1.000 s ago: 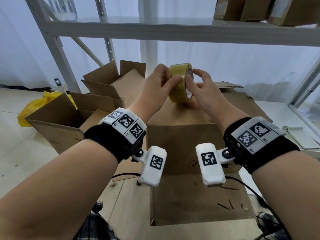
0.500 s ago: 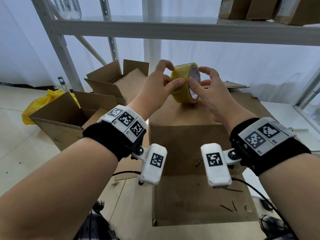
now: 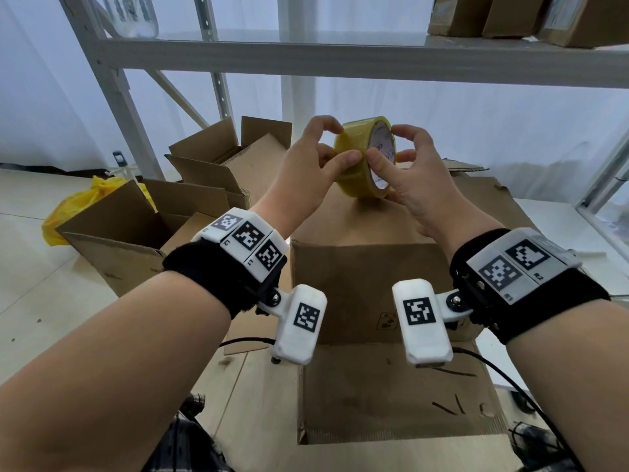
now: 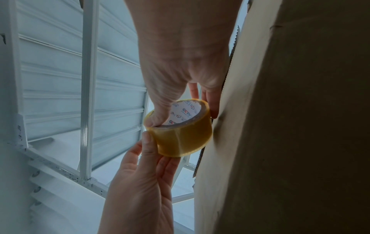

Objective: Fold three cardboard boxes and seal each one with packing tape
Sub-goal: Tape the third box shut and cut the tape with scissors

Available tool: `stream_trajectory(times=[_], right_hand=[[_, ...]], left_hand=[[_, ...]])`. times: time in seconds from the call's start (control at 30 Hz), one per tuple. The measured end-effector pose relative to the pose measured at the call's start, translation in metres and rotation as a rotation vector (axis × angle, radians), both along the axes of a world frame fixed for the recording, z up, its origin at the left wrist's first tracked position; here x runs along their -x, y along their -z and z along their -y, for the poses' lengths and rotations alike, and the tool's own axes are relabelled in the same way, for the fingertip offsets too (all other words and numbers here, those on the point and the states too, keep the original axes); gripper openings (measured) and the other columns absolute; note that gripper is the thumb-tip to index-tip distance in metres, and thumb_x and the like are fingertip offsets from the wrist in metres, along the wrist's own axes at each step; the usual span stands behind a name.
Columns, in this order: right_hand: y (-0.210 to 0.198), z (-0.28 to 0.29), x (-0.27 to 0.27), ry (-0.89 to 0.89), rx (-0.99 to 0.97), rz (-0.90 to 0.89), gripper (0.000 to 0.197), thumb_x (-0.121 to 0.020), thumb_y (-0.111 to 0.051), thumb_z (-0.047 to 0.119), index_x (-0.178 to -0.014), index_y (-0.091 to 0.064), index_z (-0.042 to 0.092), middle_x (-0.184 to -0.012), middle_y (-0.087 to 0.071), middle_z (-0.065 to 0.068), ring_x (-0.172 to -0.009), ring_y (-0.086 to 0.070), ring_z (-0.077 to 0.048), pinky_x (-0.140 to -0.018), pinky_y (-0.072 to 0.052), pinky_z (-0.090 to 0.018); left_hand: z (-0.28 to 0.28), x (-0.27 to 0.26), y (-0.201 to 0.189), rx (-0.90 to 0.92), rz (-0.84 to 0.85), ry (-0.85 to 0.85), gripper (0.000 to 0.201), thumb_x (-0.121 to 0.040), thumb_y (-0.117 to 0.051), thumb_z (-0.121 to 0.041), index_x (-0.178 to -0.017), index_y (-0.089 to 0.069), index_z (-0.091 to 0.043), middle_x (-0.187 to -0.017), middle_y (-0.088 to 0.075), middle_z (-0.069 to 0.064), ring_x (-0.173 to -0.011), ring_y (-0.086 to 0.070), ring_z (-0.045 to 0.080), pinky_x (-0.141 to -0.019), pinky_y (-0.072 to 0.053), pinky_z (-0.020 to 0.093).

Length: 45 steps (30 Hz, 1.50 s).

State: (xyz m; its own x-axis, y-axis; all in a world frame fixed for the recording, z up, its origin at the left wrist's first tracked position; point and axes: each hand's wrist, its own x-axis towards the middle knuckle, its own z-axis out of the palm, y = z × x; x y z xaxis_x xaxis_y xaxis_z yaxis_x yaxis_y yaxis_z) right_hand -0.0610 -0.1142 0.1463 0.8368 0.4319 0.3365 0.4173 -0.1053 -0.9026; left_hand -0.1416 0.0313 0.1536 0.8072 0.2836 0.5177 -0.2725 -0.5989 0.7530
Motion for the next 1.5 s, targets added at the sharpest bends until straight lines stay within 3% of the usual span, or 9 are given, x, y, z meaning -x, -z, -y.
stream_trajectory(times=[0.27, 0.37, 0.47, 0.67, 0.87, 1.1, 1.23, 1.3, 1.5], right_hand=[[0.003, 0.002, -0.002, -0.034, 0.004, -0.001, 0.059, -0.079, -0.072, 0.049, -0.126, -0.038, 0.038, -0.123, -0.046, -0.007, -0.112, -0.051, -0.022, -0.088, -0.056, -0.04], [0.001, 0.004, 0.0, -0.044, -0.012, -0.031, 0.057, -0.083, -0.068, 0.042, -0.129, -0.037, 0.029, -0.109, -0.048, 0.003, -0.098, -0.054, -0.012, -0.078, -0.057, -0.026], [0.003, 0.006, 0.003, -0.158, 0.05, 0.017, 0.047, -0.084, -0.067, 0.046, -0.121, -0.043, 0.03, -0.122, -0.048, 0.0, -0.104, -0.055, -0.009, -0.08, -0.055, -0.021], [0.004, -0.001, 0.004, -0.09, 0.159, 0.317, 0.019, -0.085, -0.072, 0.022, -0.098, -0.073, 0.009, -0.122, -0.061, -0.004, -0.114, -0.054, -0.014, -0.095, -0.039, -0.016], [0.003, -0.003, 0.009, -0.006, 0.233, 0.393, 0.011, -0.085, -0.071, 0.023, -0.077, -0.065, 0.019, -0.065, -0.055, 0.006, -0.061, -0.046, -0.008, -0.06, -0.035, -0.018], [-0.002, 0.005, 0.008, -0.112, 0.311, 0.437, 0.025, -0.085, -0.07, 0.016, -0.067, -0.059, 0.029, -0.054, -0.05, 0.019, -0.057, -0.045, 0.0, -0.061, -0.033, -0.016], [-0.007, 0.011, 0.009, -0.174, 0.286, 0.465, 0.006, -0.084, -0.071, 0.014, -0.082, -0.07, 0.008, -0.067, -0.06, 0.001, -0.065, -0.047, -0.006, -0.065, -0.037, -0.018], [-0.009, 0.009, 0.01, -0.19, 0.312, 0.506, 0.003, -0.086, -0.07, 0.014, -0.083, -0.068, 0.014, -0.068, -0.059, 0.007, -0.064, -0.05, -0.002, -0.065, -0.037, -0.011], [-0.005, 0.006, 0.0, -0.124, 0.519, 0.545, 0.004, -0.086, -0.063, 0.034, -0.086, -0.064, 0.03, -0.071, -0.059, 0.017, -0.085, -0.056, -0.018, -0.1, -0.035, -0.052]], left_hand=[[0.0, 0.001, 0.007, -0.047, -0.014, -0.032, 0.017, -0.094, -0.058, -0.022, -0.086, -0.044, -0.016, -0.077, -0.056, 0.003, -0.074, -0.056, 0.018, -0.073, -0.052, 0.036], [0.002, 0.001, 0.003, -0.006, -0.034, -0.017, 0.033, -0.092, -0.06, -0.026, -0.118, -0.041, -0.018, -0.093, -0.065, 0.004, -0.085, -0.065, 0.016, -0.077, -0.055, 0.023], [0.001, 0.002, 0.002, -0.003, -0.051, -0.018, 0.061, -0.091, -0.063, -0.028, -0.143, -0.035, -0.014, -0.11, -0.066, 0.008, -0.095, -0.066, 0.016, -0.085, -0.056, 0.026], [-0.004, -0.001, 0.0, -0.038, -0.011, -0.128, 0.043, -0.095, -0.057, -0.024, -0.135, -0.052, -0.01, -0.11, -0.061, 0.007, -0.09, -0.064, 0.015, -0.078, -0.057, 0.023], [-0.008, -0.002, -0.001, -0.091, 0.056, -0.174, 0.022, -0.092, -0.059, -0.011, -0.11, -0.069, -0.002, -0.097, -0.071, 0.009, -0.085, -0.069, 0.015, -0.078, -0.056, 0.019], [-0.018, 0.004, 0.0, -0.105, -0.064, -0.16, 0.014, -0.093, -0.061, -0.016, -0.099, -0.065, -0.005, -0.08, -0.068, 0.003, -0.069, -0.067, 0.004, -0.068, -0.054, 0.012], [-0.015, 0.006, -0.001, -0.219, -0.104, -0.172, 0.008, -0.094, -0.055, -0.019, -0.092, -0.055, -0.011, -0.079, -0.062, 0.004, -0.07, -0.062, 0.016, -0.068, -0.052, 0.023], [-0.014, 0.004, -0.002, -0.265, -0.131, -0.196, 0.008, -0.094, -0.054, -0.018, -0.09, -0.052, -0.012, -0.076, -0.057, 0.003, -0.067, -0.055, 0.016, -0.062, -0.046, 0.022], [-0.013, 0.002, 0.002, -0.323, -0.216, -0.15, 0.008, -0.091, -0.052, -0.015, -0.086, -0.05, -0.011, -0.071, -0.046, -0.003, -0.06, -0.041, 0.011, -0.057, -0.036, 0.021]])
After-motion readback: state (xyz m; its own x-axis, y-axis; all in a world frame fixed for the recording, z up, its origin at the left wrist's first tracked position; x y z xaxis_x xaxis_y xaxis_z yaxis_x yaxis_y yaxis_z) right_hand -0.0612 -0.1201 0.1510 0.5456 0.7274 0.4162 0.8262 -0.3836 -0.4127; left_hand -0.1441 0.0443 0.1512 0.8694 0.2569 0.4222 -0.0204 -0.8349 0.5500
